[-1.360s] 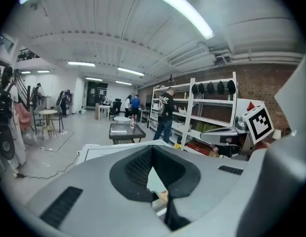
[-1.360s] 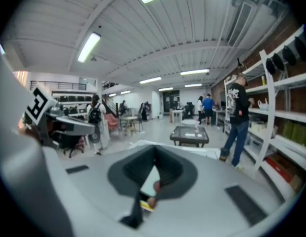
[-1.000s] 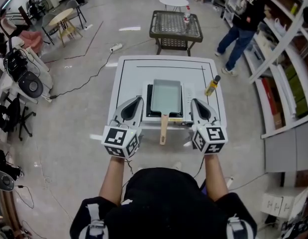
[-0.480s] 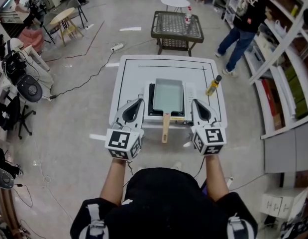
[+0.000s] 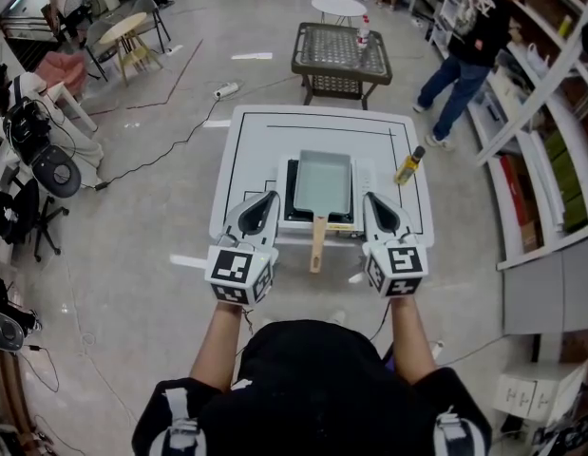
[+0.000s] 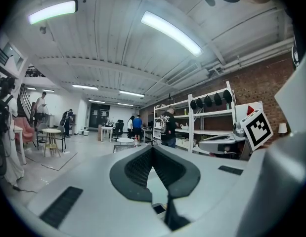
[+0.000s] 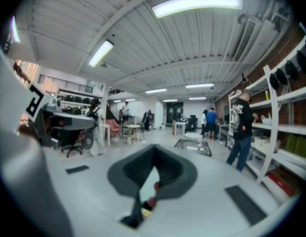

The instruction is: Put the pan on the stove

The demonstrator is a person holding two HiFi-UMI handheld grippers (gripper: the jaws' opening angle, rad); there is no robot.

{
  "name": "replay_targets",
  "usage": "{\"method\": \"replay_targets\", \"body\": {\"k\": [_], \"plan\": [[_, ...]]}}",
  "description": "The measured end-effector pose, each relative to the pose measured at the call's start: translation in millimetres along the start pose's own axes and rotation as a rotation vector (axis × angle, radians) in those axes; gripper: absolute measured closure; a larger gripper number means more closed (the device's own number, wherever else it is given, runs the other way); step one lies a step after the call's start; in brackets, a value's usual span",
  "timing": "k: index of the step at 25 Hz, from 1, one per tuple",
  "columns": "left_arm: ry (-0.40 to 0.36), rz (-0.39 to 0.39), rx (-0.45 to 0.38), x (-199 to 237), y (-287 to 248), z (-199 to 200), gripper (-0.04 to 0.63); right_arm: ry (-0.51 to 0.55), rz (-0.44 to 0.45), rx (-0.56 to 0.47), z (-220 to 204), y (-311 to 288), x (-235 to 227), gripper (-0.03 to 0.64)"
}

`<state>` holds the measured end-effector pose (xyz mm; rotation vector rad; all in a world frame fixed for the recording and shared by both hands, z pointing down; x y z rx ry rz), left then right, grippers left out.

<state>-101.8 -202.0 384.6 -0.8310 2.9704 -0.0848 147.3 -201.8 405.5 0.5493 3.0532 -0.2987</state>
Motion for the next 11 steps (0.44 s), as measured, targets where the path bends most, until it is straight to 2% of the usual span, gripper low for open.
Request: {"method": "replay_targets", "body": {"k": [11], "plan": [[-0.006,0.008,-0.005,-4.2,2.2,0.5,0.571,-0.014,0.013,0.006,-2.1,-0.3,0.8,0.583]]}}
Point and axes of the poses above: the fingertips, and each gripper's own axes: y backward along the fingers, x to its left, z out of its top, the point moved 8 cm from there along y, backward along the fingers, and after that the axes turned 5 degrees about -y, right-handed, at the moved point
